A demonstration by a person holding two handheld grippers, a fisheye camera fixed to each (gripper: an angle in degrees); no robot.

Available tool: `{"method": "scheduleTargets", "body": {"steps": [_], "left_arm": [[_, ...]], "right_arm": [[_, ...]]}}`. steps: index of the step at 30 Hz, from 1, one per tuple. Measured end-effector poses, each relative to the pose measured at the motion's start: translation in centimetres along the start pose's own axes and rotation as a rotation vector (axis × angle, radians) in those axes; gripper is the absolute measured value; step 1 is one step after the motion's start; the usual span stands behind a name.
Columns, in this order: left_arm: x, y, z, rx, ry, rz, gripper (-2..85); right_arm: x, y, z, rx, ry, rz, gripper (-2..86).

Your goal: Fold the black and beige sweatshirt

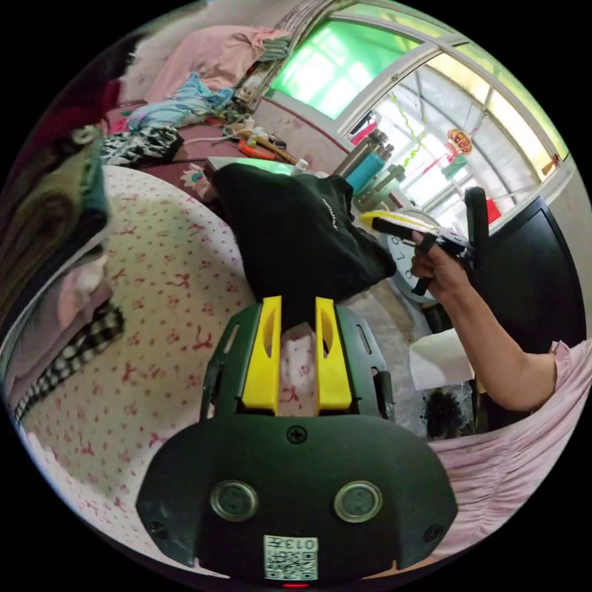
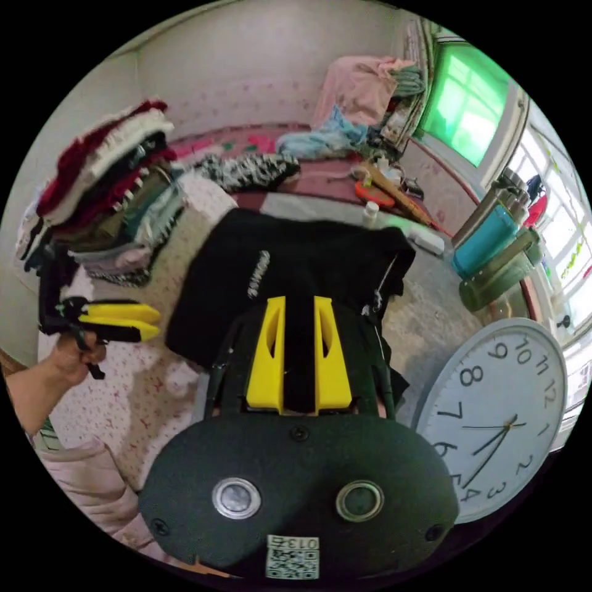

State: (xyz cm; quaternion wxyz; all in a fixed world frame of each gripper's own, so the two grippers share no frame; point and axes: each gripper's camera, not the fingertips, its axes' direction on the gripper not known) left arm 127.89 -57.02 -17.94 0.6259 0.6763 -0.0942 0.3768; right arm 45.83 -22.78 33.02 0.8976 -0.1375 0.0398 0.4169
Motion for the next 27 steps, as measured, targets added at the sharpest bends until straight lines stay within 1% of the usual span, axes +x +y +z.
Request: {"method": "scheduleTargets", "body": {"steps": [1, 2, 3, 4, 5, 6, 8, 9, 11, 12, 15, 18, 20, 22, 23, 24, 26, 27], "left_arm": [[0.6, 1.8, -2.1, 0.04, -0.028, -0.005, 8.6], [1.1, 3.8, -4.5, 0.088, -0.071, -0.017, 8.5], [1.4, 4.7, -5.8, 0.114, -0.098, -0.028, 8.4], [2.0, 6.5, -8.9, 0.185, -0.168, -0.039, 8.3], [2.9, 8.1, -12.6, 0.277, -0.277, -0.035, 8.2], [3.4, 8.8, -14.5, 0.322, -0.343, -0.032, 8.1], [5.5, 10.5, -22.0, 0.471, -0.596, 0.0, 8.4], [6.0, 10.8, -23.8, 0.503, -0.65, 0.008, 8.6], [7.7, 10.9, -29.3, 0.559, -0.845, 0.065, 9.3], [8.0, 10.7, -30.3, 0.551, -0.875, 0.081, 9.6], [9.7, 9.1, -33.2, 0.459, -0.904, 0.213, 10.8], [11.8, 7.6, -33.0, 0.369, -0.885, 0.356, 12.8], [12.7, 6.2, -31.7, 0.281, -0.844, 0.435, 13.1], [12.3, 5.0, -30.9, 0.21, -0.825, 0.438, 10.2], [11.7, 4.4, -30.8, 0.169, -0.826, 0.418, 6.5], [11.4, 4.2, -31.1, 0.153, -0.825, 0.41, 4.7], [11.3, 4.5, -34.4, 0.204, -0.745, 0.378, 2.9], [11.4, 4.8, -35.7, 0.234, -0.724, 0.365, 2.7]], "right_arm": [[-0.7, 0.6, -2.2, 0.113, -0.043, 0.004, 7.4], [-1.3, 0.9, -3.3, 0.168, -0.056, -0.003, 7.4], [-2.7, 1.5, -5.1, 0.264, -0.076, -0.024, 7.3], [-4.4, 1.9, -6.5, 0.344, -0.115, -0.055, 7.2], [-5.3, 2.1, -7.0, 0.376, -0.146, -0.081, 7.1], [-7.3, 2.2, -7.9, 0.425, -0.215, -0.146, 7.0], [-10.5, 1.8, -9.0, 0.465, -0.291, -0.231, 6.8], [-12.7, 1.3, -9.6, 0.484, -0.321, -0.268, 6.7], [-16.0, 0.6, -10.5, 0.533, -0.341, -0.312, 6.7], [-18.1, 0.0, -10.8, 0.56, -0.334, -0.34, 6.8], [-22.6, -1.9, -10.7, 0.572, -0.329, -0.386, 7.0], [-24.2, -4.2, -9.4, 0.555, -0.257, -0.301, 8.0], [-24.5, -5.6, -8.3, 0.497, -0.288, -0.278, 8.0], [-25.9, -7.1, -6.2, 0.367, -0.308, -0.323, 5.8], [-26.3, -7.2, -5.8, 0.34, -0.297, -0.333, 5.0], [-27.0, -7.4, -5.6, 0.302, -0.269, -0.336, 3.5], [-27.7, -7.1, -7.4, 0.348, -0.251, -0.347, 2.5], [-28.4, -6.7, -9.1, 0.415, -0.244, -0.386, 2.1]]}}
